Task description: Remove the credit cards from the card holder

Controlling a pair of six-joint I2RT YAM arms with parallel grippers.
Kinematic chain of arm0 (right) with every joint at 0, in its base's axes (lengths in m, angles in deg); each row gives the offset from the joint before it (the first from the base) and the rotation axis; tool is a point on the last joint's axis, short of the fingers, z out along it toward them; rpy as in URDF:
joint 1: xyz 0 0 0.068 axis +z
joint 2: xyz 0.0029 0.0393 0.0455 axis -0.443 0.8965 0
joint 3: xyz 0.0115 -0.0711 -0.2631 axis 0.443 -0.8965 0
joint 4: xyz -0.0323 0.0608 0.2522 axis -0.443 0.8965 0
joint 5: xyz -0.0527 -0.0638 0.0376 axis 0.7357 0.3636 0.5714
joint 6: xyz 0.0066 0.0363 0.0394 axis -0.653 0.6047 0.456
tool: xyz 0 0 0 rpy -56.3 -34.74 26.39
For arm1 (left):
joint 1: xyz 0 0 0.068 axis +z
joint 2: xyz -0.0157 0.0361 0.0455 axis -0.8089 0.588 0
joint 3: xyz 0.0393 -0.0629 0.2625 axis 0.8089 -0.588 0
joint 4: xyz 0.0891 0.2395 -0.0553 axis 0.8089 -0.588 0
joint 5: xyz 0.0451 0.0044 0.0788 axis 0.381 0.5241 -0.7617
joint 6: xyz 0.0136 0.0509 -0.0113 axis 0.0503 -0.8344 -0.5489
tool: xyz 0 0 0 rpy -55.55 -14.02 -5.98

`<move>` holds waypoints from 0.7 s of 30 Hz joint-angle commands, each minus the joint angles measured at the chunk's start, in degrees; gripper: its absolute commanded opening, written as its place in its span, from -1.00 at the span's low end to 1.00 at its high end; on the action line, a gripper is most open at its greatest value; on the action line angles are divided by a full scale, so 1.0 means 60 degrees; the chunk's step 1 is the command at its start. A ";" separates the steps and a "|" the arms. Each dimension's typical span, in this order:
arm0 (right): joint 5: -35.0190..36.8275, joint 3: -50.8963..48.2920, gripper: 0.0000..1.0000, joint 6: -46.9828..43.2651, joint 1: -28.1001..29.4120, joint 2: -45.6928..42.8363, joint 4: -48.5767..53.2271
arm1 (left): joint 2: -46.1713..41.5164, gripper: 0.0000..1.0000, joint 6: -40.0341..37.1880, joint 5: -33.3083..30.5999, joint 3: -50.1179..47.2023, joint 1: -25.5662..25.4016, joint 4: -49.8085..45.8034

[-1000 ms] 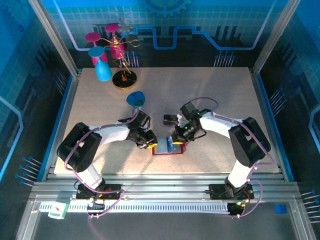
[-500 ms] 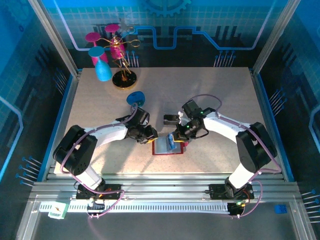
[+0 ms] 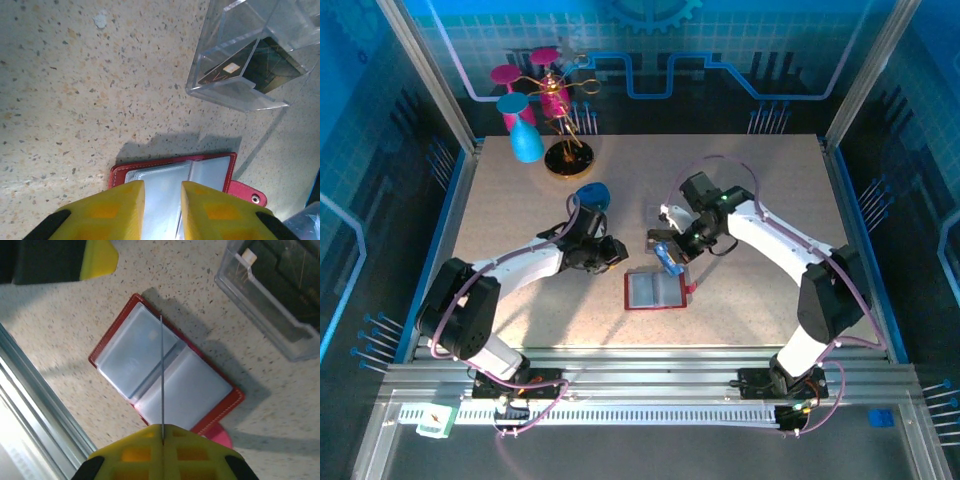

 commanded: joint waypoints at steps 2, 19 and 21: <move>0.1020 0.1008 -0.96 -0.2744 0.0237 0.0640 0.1471 | -0.0277 -0.48 -0.0138 -0.0066 0.0009 0.0128 -0.0029; 0.2223 0.4314 -1.00 -0.6009 0.0168 0.2676 0.3436 | -0.0415 -0.48 -0.0332 0.0121 0.0175 0.0319 -0.0494; 0.2407 0.4669 -1.00 -0.6183 0.0172 0.2904 0.3544 | -0.0496 -0.47 -0.0310 0.0093 0.0137 0.0353 -0.0506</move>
